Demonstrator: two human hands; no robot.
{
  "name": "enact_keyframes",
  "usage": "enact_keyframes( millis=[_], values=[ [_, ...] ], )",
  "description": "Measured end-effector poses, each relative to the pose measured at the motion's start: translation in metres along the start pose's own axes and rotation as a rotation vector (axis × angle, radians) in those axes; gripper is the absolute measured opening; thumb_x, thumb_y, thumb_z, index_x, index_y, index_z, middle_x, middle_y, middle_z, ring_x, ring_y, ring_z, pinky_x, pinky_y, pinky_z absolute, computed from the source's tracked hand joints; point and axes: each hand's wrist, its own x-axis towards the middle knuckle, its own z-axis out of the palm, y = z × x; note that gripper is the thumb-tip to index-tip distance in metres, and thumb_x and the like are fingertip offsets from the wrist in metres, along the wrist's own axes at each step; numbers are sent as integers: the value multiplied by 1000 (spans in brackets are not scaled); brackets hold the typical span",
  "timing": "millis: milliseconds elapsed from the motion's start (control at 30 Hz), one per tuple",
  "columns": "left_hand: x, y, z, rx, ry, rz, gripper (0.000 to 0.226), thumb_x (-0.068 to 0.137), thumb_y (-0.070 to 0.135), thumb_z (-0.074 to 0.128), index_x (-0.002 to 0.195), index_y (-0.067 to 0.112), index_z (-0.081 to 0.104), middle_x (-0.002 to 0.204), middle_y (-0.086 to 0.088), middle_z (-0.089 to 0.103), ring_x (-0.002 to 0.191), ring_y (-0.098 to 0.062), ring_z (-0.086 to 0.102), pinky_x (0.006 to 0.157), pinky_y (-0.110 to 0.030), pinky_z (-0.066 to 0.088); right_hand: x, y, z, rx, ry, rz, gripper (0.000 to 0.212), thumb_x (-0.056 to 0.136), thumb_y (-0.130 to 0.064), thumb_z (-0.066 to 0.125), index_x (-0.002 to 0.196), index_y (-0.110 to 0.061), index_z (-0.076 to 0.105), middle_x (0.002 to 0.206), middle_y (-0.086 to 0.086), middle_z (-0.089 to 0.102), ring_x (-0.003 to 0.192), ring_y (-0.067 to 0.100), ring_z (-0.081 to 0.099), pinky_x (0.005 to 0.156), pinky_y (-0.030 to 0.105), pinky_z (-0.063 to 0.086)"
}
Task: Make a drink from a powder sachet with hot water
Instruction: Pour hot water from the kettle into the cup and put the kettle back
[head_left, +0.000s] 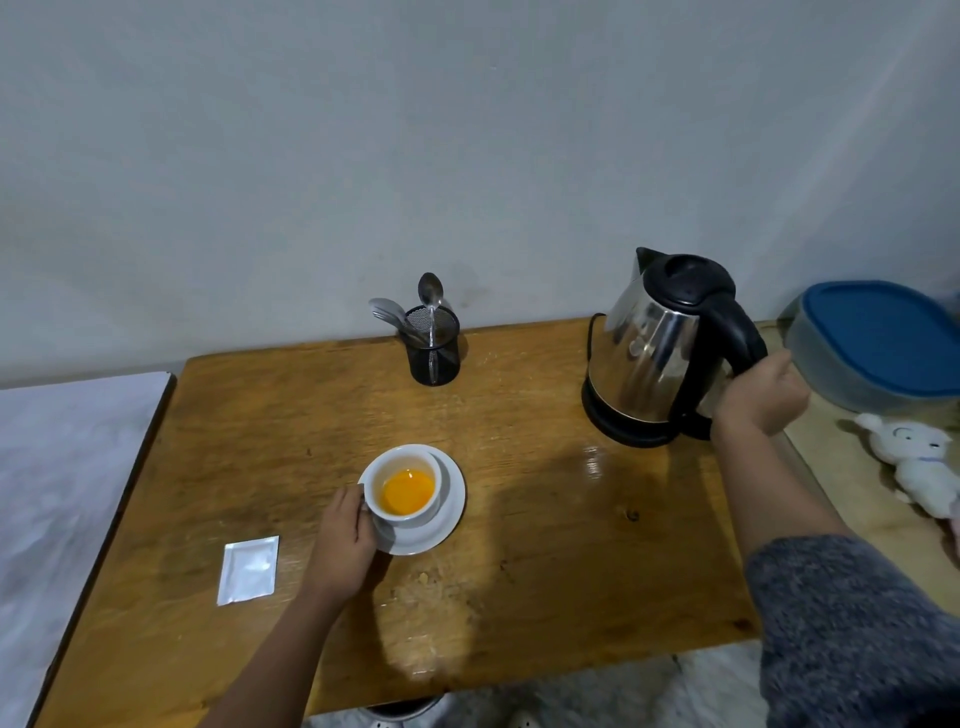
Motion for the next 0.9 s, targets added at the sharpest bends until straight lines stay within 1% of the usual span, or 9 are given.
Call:
enact_keyframes(
  millis=[100,167,233,533,633,700,900],
  values=[
    [-1,0,-1,-4,-6,-2,24,95,13,42,116,19,51,106,3,51,100,-14,49,85,-29,38,1,4,-1,-5,4,12,43,91,-22,39,48,-19,36,49,-1,35,43,10,32,41,21,25],
    [-3,-2,-3,1,-9,-8,24,95,13,42,117,19,51,107,4,50,100,-13,49,85,-29,38,0,8,-3,19,8,18,41,89,-24,39,49,-20,38,50,-1,39,44,12,37,48,27,30],
    [-3,-2,-4,4,-9,-14,26,95,14,42,119,17,51,108,4,50,101,-12,48,86,-28,38,0,11,-5,24,8,18,39,88,-24,39,49,-21,39,50,0,41,46,14,40,52,30,32],
    [-2,-6,-3,19,-10,-34,27,96,16,42,121,17,51,109,4,51,103,-14,48,88,-31,40,6,12,-12,3,4,-11,42,90,-18,39,49,-18,35,50,0,38,44,13,35,47,27,27],
    [-2,-5,-2,20,1,-41,26,96,16,42,120,17,51,109,3,51,103,-14,48,88,-31,41,6,7,-7,-34,-26,-44,43,91,-17,39,48,-18,34,50,0,34,44,11,30,41,19,23],
    [-3,-4,-2,16,7,-40,26,95,16,43,120,17,51,109,3,51,102,-14,49,87,-31,41,6,3,-3,-47,-33,-55,44,92,-16,39,49,-17,33,50,0,32,43,11,29,37,17,21],
    [-5,0,-2,10,21,-26,24,95,14,42,118,16,52,106,4,50,101,-14,49,85,-30,39,10,-1,6,-55,-73,-65,43,93,-17,38,51,-18,35,52,-1,36,46,9,34,44,19,27]
  ],
)
